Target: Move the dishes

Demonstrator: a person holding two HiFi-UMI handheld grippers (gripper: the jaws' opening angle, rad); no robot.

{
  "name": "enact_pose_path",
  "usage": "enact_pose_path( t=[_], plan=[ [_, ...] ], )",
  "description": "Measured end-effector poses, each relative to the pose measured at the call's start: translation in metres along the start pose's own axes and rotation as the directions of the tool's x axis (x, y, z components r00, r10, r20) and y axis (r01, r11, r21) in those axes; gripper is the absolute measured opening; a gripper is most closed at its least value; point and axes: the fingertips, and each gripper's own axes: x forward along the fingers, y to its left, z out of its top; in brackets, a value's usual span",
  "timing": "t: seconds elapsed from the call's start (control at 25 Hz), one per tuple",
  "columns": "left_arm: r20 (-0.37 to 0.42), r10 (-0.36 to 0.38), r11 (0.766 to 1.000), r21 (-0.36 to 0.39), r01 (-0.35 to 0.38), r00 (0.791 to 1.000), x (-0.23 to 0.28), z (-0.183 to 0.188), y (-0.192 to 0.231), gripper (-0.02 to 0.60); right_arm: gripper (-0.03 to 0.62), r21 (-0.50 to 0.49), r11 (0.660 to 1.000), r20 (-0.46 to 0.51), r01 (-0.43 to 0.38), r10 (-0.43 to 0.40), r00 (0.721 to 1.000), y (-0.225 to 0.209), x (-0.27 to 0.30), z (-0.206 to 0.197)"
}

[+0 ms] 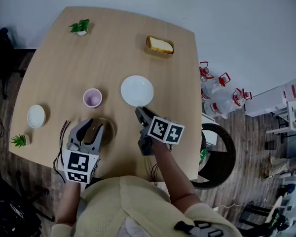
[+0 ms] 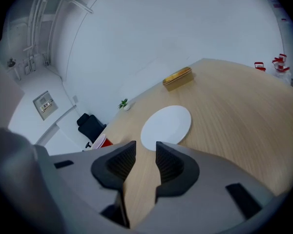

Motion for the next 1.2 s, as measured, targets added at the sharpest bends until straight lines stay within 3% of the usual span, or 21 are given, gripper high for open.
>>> enact_pose_path(
  t=[0.36, 0.8, 1.2],
  plan=[
    [0.011, -0.044, 0.997, 0.060, 0.043, 0.999, 0.012, 0.013, -0.013, 0.141, 0.130, 0.102, 0.986, 0.030, 0.130, -0.134, 0.991, -0.059, 0.008, 0.020],
    [0.014, -0.067, 0.994, 0.082, 0.066, 0.998, 0.020, 0.018, -0.023, 0.141, 0.130, 0.206, 0.960, 0.010, 0.188, -0.194, 0.981, -0.081, 0.027, 0.033],
    [0.016, -0.064, 0.995, 0.074, 0.063, 0.998, 0.019, 0.017, -0.022, 0.141, 0.133, 0.199, 0.955, -0.042, 0.219, -0.215, 0.976, -0.088, 0.041, 0.038]
  ],
)
